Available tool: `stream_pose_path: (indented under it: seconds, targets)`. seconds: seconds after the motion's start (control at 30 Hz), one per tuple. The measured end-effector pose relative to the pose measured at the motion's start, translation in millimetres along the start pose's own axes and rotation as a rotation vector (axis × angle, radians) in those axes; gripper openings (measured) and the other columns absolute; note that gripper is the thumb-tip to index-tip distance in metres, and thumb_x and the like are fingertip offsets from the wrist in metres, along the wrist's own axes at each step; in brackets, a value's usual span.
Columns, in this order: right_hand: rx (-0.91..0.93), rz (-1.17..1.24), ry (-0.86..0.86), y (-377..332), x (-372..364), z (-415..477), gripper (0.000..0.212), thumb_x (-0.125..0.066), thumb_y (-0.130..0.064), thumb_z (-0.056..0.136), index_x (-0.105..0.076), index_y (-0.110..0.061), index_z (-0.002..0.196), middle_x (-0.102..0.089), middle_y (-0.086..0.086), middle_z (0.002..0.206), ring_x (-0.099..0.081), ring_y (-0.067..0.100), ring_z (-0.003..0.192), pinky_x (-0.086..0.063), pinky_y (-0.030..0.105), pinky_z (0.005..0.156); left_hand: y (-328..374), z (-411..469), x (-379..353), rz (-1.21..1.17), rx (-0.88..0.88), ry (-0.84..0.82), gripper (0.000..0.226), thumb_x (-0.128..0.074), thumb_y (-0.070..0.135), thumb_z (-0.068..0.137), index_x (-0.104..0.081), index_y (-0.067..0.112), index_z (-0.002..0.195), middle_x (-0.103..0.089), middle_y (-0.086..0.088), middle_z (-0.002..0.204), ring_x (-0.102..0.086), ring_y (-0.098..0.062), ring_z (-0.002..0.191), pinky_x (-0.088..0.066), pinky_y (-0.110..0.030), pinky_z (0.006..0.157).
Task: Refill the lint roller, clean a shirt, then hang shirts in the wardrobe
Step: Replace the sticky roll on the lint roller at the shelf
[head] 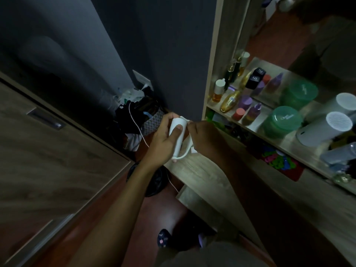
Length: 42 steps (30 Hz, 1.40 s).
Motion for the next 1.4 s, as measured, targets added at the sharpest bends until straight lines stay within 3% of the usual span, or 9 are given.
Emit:
stream_pose_path:
  seconds: [0.23, 0.4, 0.63, 0.8, 0.9, 0.97, 1.1, 1.23, 1.4]
  targets:
    - [-0.189, 0.064, -0.111, 0.3, -3.4, -2.4, 0.033, -0.058, -0.022, 0.098, -0.056, -0.002, 0.124, -0.064, 0.018, 0.116, -0.064, 0.029, 0.106, -0.05, 0.033, 0.087, 5.4, 5.4, -2.8, -0.011, -0.037, 0.034, 0.019, -0.049, 0.026, 0.103, -0.048, 0.03, 0.122, -0.06, 0.004, 0.11, -0.062, -0.012, 0.087, -0.055, -0.031, 0.076]
    - [-0.187, 0.164, -0.162, 12.2, -6.8, -6.2, 0.037, -0.094, -0.013, 0.059, -0.069, 0.003, 0.08, -0.066, 0.018, 0.066, -0.067, 0.03, 0.056, -0.053, 0.027, 0.054, -3.6, 9.3, -13.0, -0.069, -0.016, 0.065, 0.023, -0.049, 0.029, 0.102, -0.048, 0.024, 0.124, -0.06, -0.008, 0.114, -0.063, -0.016, 0.088, -0.054, -0.033, 0.072]
    - [-0.243, 0.002, -0.208, 31.7, -27.8, -26.0, 0.038, -0.045, -0.024, 0.103, -0.05, 0.003, 0.129, -0.062, 0.019, 0.116, -0.064, 0.028, 0.103, -0.051, 0.037, 0.092, -34.8, 11.5, -36.9, -0.281, 0.238, 0.233, 0.018, -0.05, 0.017, 0.104, -0.047, 0.017, 0.122, -0.058, -0.007, 0.103, -0.066, -0.008, 0.062, -0.052, -0.027, 0.046]
    - [-0.149, -0.175, -0.25, 52.8, -51.5, -46.6, 0.064, -0.055, -0.031, 0.099, -0.027, 0.0, 0.148, -0.047, 0.019, 0.141, -0.052, 0.027, 0.124, -0.042, 0.034, 0.103, -69.6, 13.0, -59.4, -0.301, 0.415, 0.308, 0.012, -0.057, 0.041, 0.087, -0.055, 0.049, 0.095, -0.062, -0.004, 0.108, -0.065, -0.031, 0.1, -0.058, -0.059, 0.086]
    - [-0.375, 0.095, -0.289, 78.1, -65.4, -59.4, 0.045, -0.051, -0.031, 0.101, -0.046, -0.002, 0.135, -0.062, 0.019, 0.116, -0.064, 0.03, 0.101, -0.054, 0.039, 0.087, -88.3, 19.1, -66.2, -0.297, 0.504, 0.314, 0.013, -0.058, 0.049, 0.079, -0.052, 0.053, 0.09, -0.061, -0.007, 0.109, -0.065, -0.039, 0.104, -0.055, -0.067, 0.085]
    - [-0.498, 0.266, -0.238, 103.3, -75.7, -68.5, 0.039, -0.04, -0.032, 0.104, -0.058, 0.0, 0.117, -0.064, 0.013, 0.08, -0.064, 0.03, 0.065, -0.057, 0.041, 0.061, -81.6, 19.9, -70.0, -0.321, 0.54, 0.303, 0.019, -0.058, 0.042, 0.088, -0.051, 0.041, 0.105, -0.059, -0.007, 0.104, -0.067, -0.036, 0.092, -0.061, -0.056, 0.068]
    - [-0.556, 0.136, -0.238, 155.3, -116.5, -92.3, 0.043, -0.085, -0.019, 0.073, -0.063, 0.004, 0.102, -0.069, 0.023, 0.083, -0.07, 0.035, 0.069, -0.06, 0.039, 0.062, -91.5, 17.9, -82.3, -0.351, 0.56, 0.203, 0.023, -0.053, 0.026, 0.102, -0.045, 0.023, 0.123, -0.054, -0.012, 0.11, -0.062, -0.027, 0.075, -0.049, -0.03, 0.038]
    - [-0.577, 0.324, 0.013, 204.5, -168.1, -101.0, 0.009, -0.042, -0.008, 0.087, -0.043, -0.001, 0.092, -0.061, 0.022, 0.057, -0.061, 0.035, 0.043, -0.05, 0.034, 0.039, -99.8, 10.0, -98.2, -0.398, 0.609, 0.074, 0.028, -0.053, 0.025, 0.103, -0.043, 0.022, 0.129, -0.057, -0.018, 0.113, -0.062, -0.026, 0.06, -0.047, -0.029, 0.036]
    - [-0.85, 0.336, 0.001, 202.9, -163.7, -101.5, 0.037, -0.037, -0.014, 0.103, -0.064, 0.01, 0.109, -0.066, 0.031, 0.084, -0.068, 0.043, 0.074, -0.057, 0.049, 0.066, -106.8, 0.7, -109.6, -0.376, 0.668, -0.044, 0.022, -0.055, 0.031, 0.102, -0.047, 0.036, 0.122, -0.057, -0.027, 0.121, -0.063, -0.03, 0.065, -0.048, -0.029, 0.039]
Point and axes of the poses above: each hand's wrist, its own z-axis towards the middle knuckle, its own x-axis out of the back of the hand, y = z × x, the point moved 2 cm from there along z, towards the middle knuckle
